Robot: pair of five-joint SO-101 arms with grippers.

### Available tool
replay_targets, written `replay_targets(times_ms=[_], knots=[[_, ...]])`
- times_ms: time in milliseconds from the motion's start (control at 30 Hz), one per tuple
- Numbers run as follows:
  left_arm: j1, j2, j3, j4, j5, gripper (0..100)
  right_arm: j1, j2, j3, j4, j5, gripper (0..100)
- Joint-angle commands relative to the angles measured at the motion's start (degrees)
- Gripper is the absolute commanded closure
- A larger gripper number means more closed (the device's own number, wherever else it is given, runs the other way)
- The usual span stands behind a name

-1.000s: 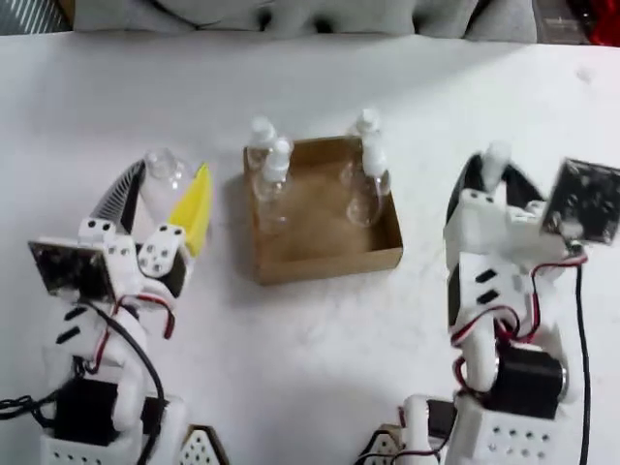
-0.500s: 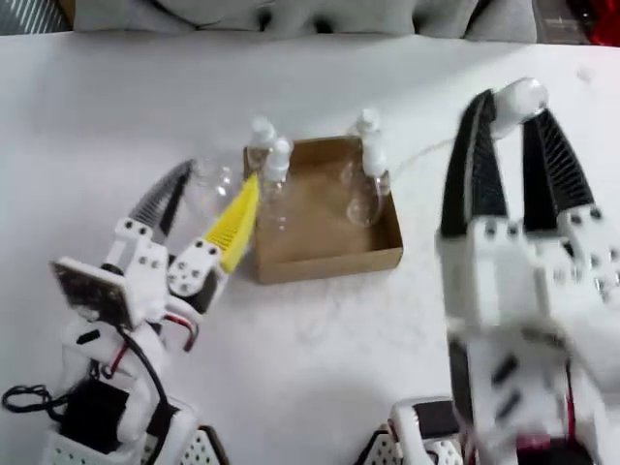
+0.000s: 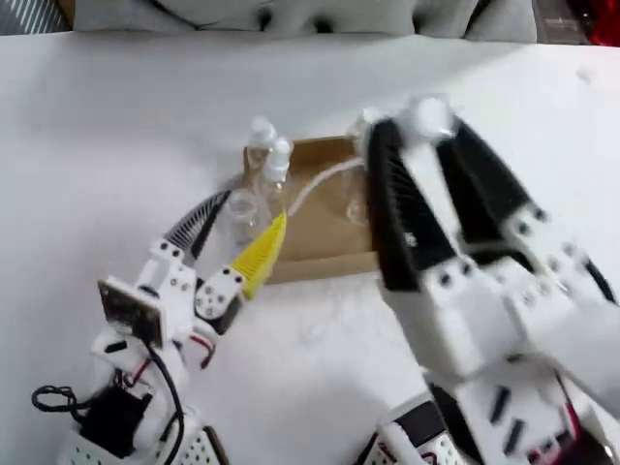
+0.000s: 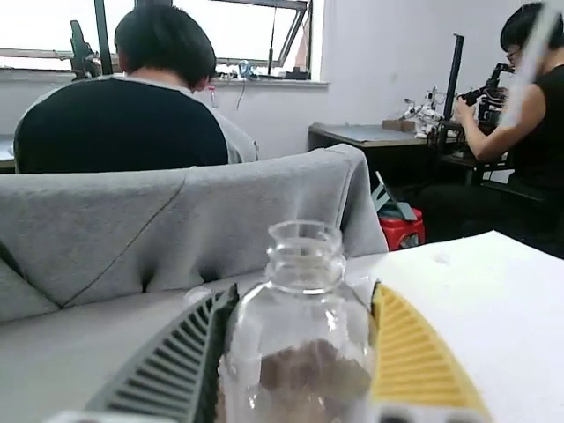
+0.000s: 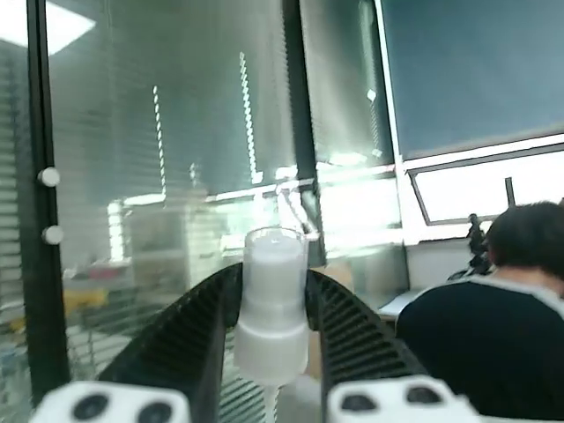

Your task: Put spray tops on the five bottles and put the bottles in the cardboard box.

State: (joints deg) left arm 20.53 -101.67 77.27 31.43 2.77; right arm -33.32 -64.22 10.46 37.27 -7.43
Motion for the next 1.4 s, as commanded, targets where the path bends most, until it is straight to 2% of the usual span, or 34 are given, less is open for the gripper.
replay_targets(times_ms=[0,300,633,967,1267,1367], knots=[[1.10,-3.56,1.76,-1.05,-4.66,98,-3.21,4.79,-2.29,-1.19,-0.09,98.3],[1.27,-3.12,2.46,-1.49,-5.27,98,-4.79,16.13,-9.05,-0.66,0.00,98.3],[1.01,-3.12,2.46,-1.49,-5.19,98,-4.35,16.48,-8.62,1.45,0.09,98.3],[0.92,-3.12,2.46,-1.49,-5.01,98,-4.88,16.31,-1.41,1.71,0.09,98.3],[0.92,-3.12,2.46,-1.05,-5.01,98,-9.71,16.31,-0.09,14.55,0.18,98.3],[0.92,-3.12,2.46,-1.05,-4.92,98,-10.59,16.31,0.26,16.31,3.52,98.3]])
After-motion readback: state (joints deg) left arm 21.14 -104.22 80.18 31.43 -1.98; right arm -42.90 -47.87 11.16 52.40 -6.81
